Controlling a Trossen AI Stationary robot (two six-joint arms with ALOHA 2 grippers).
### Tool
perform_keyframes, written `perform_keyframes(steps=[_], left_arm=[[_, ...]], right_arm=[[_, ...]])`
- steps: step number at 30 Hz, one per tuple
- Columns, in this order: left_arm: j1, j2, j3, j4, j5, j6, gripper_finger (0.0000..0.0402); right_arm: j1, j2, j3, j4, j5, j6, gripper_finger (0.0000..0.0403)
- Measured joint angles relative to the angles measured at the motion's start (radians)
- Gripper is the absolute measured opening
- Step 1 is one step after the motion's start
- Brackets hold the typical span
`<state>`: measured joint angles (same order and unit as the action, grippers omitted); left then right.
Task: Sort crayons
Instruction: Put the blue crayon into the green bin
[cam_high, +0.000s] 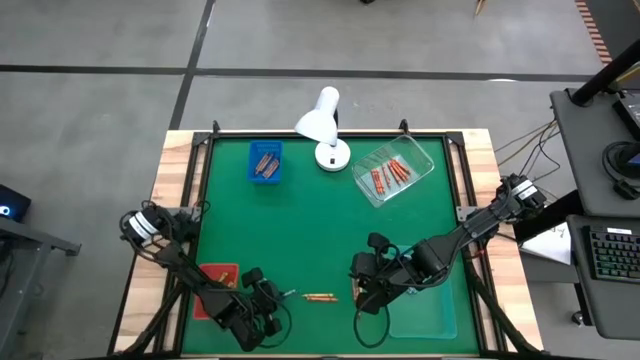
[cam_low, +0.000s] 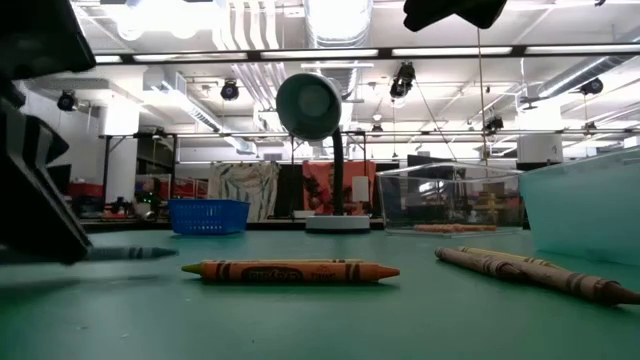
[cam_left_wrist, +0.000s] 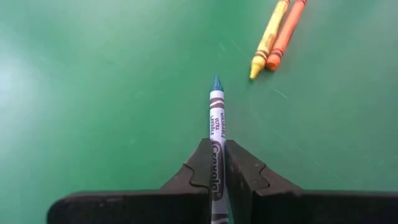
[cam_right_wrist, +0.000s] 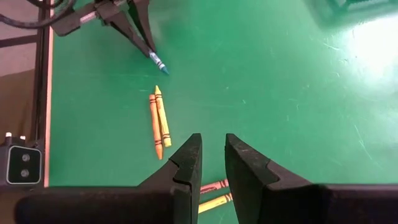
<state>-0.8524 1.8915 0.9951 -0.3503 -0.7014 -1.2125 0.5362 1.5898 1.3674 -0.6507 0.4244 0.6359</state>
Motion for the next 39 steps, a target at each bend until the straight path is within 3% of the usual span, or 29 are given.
perform_keyframes(steps=[5,10,15,19,23,27,29,32,36,39], left_arm=[[0.0,-0.046,0.0,-0.055,-0.036,0.026,0.0001],[0.009,-0.127,0.001,-0.058,-0.106,0.177,0.0],[0.041,-0.239,0.001,-0.013,-0.273,0.444,0.0],[0.083,-0.339,-0.004,0.173,-0.292,0.853,0.0],[0.14,-0.445,-0.02,0.319,-0.201,1.176,0.0],[0.229,-0.547,-0.142,0.606,0.024,1.38,0.0],[0.276,-0.591,-0.236,0.775,0.115,1.423,0.0],[0.331,-0.642,-0.361,1.004,0.17,1.448,0.0],[0.387,-0.674,-0.477,1.248,0.289,1.482,0.0],[0.424,-0.68,-0.515,1.355,0.338,1.502,0.0]], right_arm=[[0.0,0.0,-0.002,0.004,0.017,-0.027,0.0059],[0.001,0.0,-0.031,0.046,0.05,-0.089,0.0059],[0.003,0.0,-0.116,0.217,0.051,-0.227,0.0059],[0.002,0.0,-0.222,0.498,0.076,-0.383,0.0059],[-0.014,0.0,-0.316,0.773,0.09,-0.55,0.0059],[-0.036,0.0,-0.398,1.105,0.105,-0.728,0.0059],[-0.051,0.0,-0.43,1.256,0.104,-0.802,0.0059],[-0.077,0.0,-0.451,1.403,0.103,-0.892,0.0059],[-0.127,0.0,-0.445,1.498,0.083,-0.937,0.0059],[-0.176,0.0,-0.425,1.514,-0.003,-0.943,0.0065]])
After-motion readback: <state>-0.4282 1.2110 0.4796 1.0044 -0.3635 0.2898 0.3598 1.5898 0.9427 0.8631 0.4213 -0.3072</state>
